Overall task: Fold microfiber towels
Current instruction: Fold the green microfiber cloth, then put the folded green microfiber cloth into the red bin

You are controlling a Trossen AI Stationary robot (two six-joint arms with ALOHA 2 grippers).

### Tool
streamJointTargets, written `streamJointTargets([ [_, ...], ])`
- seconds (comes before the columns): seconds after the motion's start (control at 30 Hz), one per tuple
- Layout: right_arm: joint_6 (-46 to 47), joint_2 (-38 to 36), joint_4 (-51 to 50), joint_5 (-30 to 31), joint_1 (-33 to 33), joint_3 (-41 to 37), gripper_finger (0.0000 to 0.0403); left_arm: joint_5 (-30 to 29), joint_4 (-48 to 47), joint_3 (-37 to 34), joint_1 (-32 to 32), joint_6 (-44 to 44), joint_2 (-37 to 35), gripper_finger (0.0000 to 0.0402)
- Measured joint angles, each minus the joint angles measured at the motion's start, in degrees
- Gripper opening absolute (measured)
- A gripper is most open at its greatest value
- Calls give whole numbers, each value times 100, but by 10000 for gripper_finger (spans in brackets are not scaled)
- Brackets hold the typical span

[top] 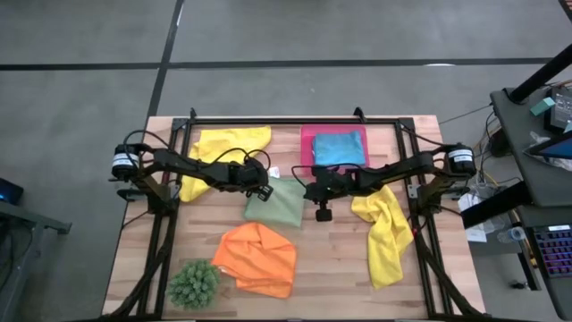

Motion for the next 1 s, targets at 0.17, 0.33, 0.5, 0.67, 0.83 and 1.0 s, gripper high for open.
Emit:
streamJointTargets([
  [0.17,335,-176,-165,-1,0,0,9,25,-538,106,0,147,-240,60],
  [0.33,592,-354,-195,2,0,0,9,304,-999,125,0,432,-685,101],
  [0.5,1469,-393,-222,-7,0,-2,9,534,-1823,113,0,444,-1131,130],
  [0.67,3388,-386,-218,-355,-2,-1,38,1337,-1822,-46,0,291,-1486,156],
  [0.83,4332,-339,-204,-200,207,-23,103,1563,-1814,-142,-6,0,-1586,190],
  [1.0,5111,-323,-199,691,328,-44,170,1612,-1279,-151,-4,-149,-1452,219],
])
